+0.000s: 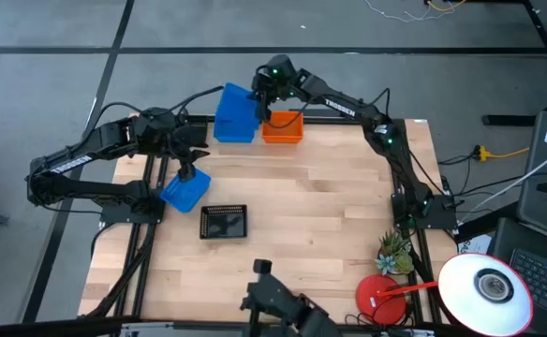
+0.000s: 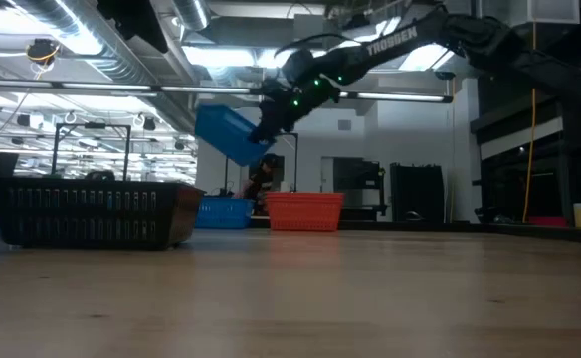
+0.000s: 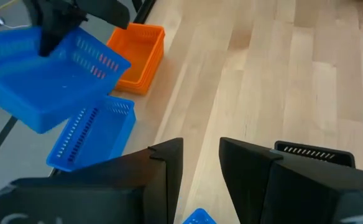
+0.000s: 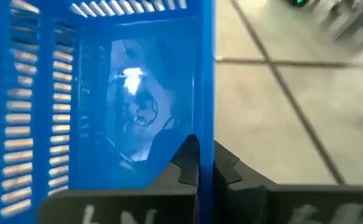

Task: Stack baskets by color
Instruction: Stack the bottom blue bin on the top blue bin

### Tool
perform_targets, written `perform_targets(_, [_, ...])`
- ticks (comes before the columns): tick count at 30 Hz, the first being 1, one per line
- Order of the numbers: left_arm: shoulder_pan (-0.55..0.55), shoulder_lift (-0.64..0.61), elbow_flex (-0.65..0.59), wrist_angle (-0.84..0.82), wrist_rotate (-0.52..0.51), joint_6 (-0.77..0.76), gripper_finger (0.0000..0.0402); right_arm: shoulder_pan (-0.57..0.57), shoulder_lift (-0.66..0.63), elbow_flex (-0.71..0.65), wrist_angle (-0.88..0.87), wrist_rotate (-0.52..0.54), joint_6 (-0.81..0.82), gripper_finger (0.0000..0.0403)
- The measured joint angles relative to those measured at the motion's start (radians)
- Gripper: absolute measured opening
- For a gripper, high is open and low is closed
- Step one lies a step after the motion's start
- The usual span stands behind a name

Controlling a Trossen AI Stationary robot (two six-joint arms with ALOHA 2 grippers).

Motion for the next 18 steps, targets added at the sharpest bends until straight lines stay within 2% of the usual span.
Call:
perform_targets(10, [0.000,0.000,0.000,0.002,0.001,0.000,0.0096,-0.006,0.007,-0.039,0.029,-0.003,-0.021,0.0000])
perform_targets(18, [0.000,0.000,0.000,0.001,0.001,-0.001,0.0096,0.002,0.067,-0.042,0.061,0.006,-0.051,0.0000])
